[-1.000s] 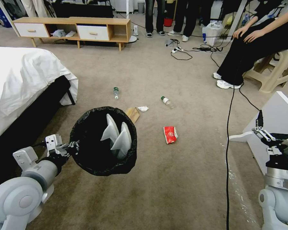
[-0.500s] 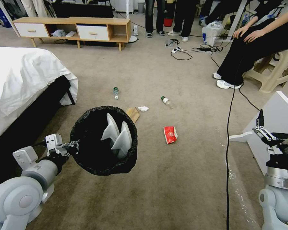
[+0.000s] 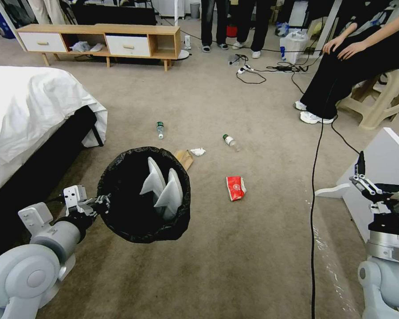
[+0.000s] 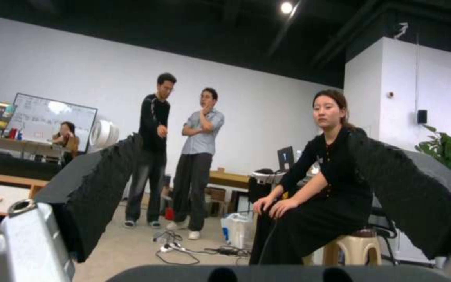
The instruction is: Pick up the trash bin and place the garbage on the floor into it.
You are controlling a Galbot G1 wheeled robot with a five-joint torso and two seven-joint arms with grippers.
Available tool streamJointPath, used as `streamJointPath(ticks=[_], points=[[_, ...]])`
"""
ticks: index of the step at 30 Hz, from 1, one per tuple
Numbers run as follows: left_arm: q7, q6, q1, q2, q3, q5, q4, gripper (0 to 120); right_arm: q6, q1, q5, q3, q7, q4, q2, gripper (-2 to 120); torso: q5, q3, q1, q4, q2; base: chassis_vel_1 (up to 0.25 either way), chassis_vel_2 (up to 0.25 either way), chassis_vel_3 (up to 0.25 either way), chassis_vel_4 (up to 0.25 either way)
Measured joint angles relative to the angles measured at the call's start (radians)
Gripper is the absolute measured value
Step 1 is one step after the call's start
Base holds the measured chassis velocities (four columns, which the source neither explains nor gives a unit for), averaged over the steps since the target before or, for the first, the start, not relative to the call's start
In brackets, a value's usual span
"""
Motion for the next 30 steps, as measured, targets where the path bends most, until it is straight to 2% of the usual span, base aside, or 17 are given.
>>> streamJointPath(ticks=[30], points=[[-0.002,0.000,-0.003,-0.001,0.002,-0.002,-0.002,2,-0.006,0.003,0.001,0.000,0.004,0.001,-0.004,100,0.0000,0.000,0.000,0.0001,0.000,-0.005,0.004,0.004,-0.004]])
